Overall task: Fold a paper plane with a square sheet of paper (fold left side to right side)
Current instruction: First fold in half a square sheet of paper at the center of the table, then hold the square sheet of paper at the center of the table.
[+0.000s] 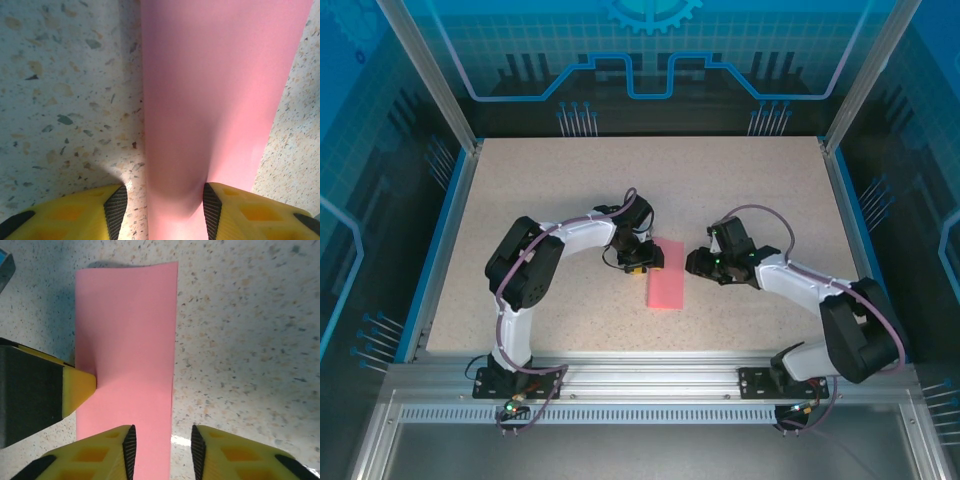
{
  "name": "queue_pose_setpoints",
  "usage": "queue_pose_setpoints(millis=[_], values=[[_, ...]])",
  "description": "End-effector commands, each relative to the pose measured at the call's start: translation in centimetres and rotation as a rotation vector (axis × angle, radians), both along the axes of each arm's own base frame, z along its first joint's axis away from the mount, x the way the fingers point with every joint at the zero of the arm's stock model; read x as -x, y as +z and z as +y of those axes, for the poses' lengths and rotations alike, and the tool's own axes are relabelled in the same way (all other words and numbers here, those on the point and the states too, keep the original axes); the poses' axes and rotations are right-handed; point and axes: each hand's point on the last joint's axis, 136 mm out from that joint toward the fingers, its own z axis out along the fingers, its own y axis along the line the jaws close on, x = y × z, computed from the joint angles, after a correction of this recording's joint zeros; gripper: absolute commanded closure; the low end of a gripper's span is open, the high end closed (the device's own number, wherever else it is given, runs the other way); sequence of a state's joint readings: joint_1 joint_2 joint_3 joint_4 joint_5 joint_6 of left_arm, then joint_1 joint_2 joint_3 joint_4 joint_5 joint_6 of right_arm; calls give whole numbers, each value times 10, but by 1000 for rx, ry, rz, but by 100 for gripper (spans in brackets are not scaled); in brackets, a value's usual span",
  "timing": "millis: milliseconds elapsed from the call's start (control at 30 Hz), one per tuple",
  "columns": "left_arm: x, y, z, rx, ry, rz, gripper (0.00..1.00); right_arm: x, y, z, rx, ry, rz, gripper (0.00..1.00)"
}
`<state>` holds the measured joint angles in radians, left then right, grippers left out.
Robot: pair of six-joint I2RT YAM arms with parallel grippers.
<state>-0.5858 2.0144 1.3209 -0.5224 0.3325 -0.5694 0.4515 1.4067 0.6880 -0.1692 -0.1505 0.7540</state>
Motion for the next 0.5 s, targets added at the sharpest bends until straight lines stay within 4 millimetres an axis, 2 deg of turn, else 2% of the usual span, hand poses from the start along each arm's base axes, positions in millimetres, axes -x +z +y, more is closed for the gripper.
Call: queue_pose_setpoints(millis=[0, 233, 467], values=[[25, -42, 0, -71, -54, 70, 51, -2, 0, 17, -71, 24, 17, 75], [25, -42, -1, -71, -56, 71, 51, -3, -14, 27, -61, 53, 66, 91], [25, -42, -1, -74, -55, 72, 51, -1, -27, 38, -43, 87, 102, 97]])
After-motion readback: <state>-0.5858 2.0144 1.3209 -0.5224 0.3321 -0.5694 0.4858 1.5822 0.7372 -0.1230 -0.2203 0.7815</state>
